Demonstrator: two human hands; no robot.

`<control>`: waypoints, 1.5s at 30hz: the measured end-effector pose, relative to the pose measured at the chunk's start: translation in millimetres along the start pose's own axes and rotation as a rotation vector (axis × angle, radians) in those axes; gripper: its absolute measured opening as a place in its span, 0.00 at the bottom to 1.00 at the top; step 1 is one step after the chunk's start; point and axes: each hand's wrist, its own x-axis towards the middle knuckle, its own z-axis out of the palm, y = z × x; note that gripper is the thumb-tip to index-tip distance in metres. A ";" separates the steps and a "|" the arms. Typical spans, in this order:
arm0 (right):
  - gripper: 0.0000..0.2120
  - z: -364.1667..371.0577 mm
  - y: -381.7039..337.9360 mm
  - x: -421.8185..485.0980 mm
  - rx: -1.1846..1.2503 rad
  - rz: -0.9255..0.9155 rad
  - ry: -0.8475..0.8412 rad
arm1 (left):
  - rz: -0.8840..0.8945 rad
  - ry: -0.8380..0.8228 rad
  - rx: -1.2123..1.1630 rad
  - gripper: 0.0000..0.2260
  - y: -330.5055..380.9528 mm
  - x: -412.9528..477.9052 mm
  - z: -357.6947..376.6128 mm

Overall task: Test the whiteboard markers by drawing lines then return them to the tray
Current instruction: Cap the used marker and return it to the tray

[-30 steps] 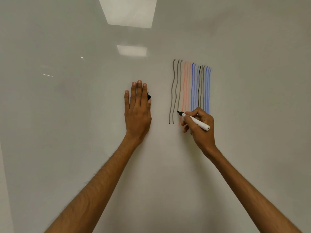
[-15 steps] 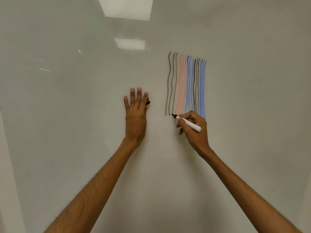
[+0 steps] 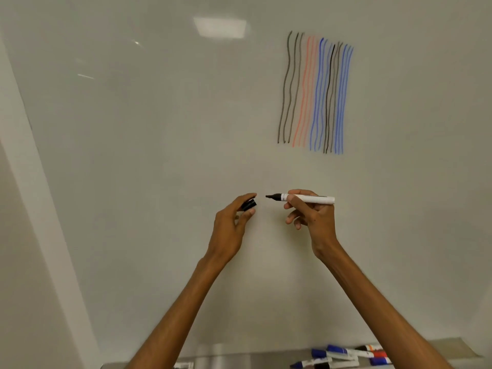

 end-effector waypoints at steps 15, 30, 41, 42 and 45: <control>0.04 -9.4 58.1 -50.4 -0.044 0.277 -0.016 | -0.118 -0.184 -0.011 0.08 -31.7 -65.6 -1.7; 0.05 15.7 109.1 -96.6 -0.006 0.353 0.008 | -0.179 -0.250 0.079 0.09 -58.4 -110.0 0.5; 0.07 33.1 141.1 -127.9 0.196 0.608 0.035 | -0.178 -0.240 0.126 0.08 -91.1 -140.1 -11.0; 0.09 33.9 146.6 -129.7 0.201 0.655 0.010 | -0.192 -0.245 0.131 0.09 -97.1 -143.5 -14.2; 0.11 30.7 169.2 -137.3 0.143 0.763 -0.085 | -0.278 -0.293 0.155 0.09 -119.0 -160.1 -24.1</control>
